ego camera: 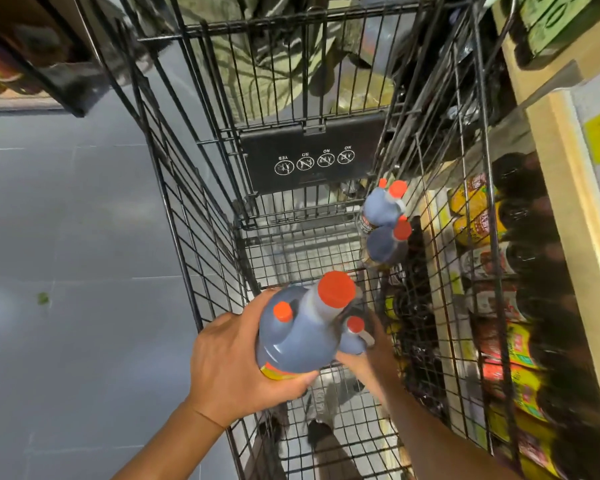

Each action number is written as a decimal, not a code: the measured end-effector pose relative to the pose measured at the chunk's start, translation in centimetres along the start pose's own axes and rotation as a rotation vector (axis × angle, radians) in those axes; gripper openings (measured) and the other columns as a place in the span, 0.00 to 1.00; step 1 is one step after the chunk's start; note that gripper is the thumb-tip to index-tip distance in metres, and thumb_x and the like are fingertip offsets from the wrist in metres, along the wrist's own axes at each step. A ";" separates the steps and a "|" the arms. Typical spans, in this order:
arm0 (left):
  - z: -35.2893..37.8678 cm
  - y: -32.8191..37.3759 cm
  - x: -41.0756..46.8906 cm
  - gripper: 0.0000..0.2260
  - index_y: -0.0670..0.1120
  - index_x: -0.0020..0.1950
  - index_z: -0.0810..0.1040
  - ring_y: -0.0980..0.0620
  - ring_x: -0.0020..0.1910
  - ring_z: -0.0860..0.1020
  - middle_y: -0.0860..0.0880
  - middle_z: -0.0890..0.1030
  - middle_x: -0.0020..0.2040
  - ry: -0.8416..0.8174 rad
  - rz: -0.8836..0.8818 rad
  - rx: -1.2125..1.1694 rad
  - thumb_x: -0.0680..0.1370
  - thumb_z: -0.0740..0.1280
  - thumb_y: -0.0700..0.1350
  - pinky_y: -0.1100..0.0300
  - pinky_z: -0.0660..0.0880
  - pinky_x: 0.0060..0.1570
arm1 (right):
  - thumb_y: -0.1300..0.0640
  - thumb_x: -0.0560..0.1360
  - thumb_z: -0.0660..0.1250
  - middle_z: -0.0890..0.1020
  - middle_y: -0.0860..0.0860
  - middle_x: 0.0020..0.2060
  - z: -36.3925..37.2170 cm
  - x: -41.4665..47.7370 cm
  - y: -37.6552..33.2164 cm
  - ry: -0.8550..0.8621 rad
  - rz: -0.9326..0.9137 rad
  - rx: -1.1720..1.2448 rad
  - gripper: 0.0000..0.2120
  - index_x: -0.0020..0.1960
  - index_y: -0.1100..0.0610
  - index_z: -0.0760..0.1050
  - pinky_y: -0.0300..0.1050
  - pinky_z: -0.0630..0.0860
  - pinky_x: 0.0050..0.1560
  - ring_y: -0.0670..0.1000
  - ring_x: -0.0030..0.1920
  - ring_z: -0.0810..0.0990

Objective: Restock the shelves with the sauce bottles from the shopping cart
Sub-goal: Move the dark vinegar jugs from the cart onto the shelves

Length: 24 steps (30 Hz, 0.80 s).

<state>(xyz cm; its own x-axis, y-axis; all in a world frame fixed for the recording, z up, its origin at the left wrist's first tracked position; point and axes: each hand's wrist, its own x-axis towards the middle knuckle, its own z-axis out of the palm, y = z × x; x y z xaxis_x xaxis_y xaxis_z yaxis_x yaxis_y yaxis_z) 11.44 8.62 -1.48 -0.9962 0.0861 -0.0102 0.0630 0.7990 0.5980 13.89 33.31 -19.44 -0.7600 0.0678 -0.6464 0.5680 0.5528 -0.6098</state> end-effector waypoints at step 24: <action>-11.9 7.6 -2.9 0.46 0.47 0.60 0.76 0.53 0.45 0.86 0.52 0.87 0.49 -0.120 -0.536 -1.290 0.49 0.82 0.68 0.58 0.82 0.43 | 0.34 0.47 0.84 0.84 0.59 0.57 -8.9 -17.5 -15.9 0.121 -0.111 0.965 0.56 0.68 0.58 0.73 0.55 0.80 0.51 0.61 0.55 0.83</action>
<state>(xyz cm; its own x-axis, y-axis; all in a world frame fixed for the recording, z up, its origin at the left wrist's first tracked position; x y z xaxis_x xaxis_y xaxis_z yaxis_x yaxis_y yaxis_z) 14.06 7.35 12.66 -0.8659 0.0508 -0.4976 -0.4826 -0.3462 0.8045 15.35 30.70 5.67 -0.8213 0.1712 -0.5443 0.4650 -0.3519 -0.8123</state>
